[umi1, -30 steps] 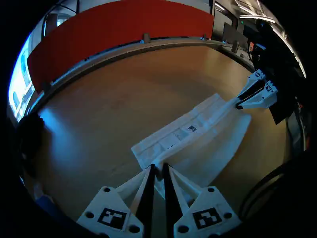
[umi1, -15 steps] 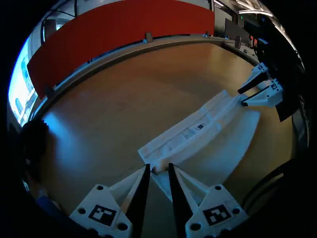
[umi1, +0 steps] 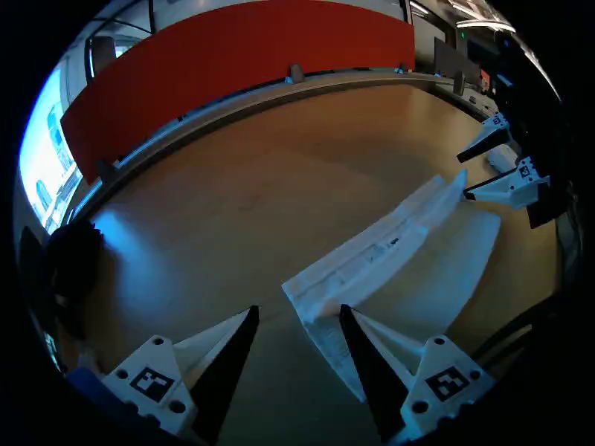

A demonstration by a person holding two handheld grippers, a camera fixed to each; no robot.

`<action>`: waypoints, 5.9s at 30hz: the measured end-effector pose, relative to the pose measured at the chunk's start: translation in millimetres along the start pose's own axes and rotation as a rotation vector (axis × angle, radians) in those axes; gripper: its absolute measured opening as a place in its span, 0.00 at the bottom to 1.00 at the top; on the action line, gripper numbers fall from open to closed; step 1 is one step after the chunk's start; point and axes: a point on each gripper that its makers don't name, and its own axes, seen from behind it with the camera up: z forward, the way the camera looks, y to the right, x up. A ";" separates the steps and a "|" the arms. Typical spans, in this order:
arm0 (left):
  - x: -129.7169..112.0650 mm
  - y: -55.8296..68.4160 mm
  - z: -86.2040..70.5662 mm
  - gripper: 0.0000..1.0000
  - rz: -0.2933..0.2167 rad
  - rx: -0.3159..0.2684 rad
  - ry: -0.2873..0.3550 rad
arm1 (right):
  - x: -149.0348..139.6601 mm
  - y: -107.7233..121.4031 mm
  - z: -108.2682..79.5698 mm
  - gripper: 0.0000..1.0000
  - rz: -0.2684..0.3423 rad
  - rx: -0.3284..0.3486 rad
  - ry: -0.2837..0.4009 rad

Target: Fold towel

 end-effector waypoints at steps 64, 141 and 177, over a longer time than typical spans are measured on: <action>-74.7 8.0 -86.3 0.84 -0.239 0.121 0.039 | -43.3 -46.6 -67.0 1.00 -0.043 0.111 0.022; -130.3 -7.3 -167.8 0.84 -0.376 0.244 0.106 | -73.0 -62.6 -43.1 0.08 -0.190 0.269 -0.096; -125.1 -5.2 -173.8 0.84 -0.402 0.242 0.123 | 70.3 -90.1 -77.5 0.08 -0.448 0.251 0.147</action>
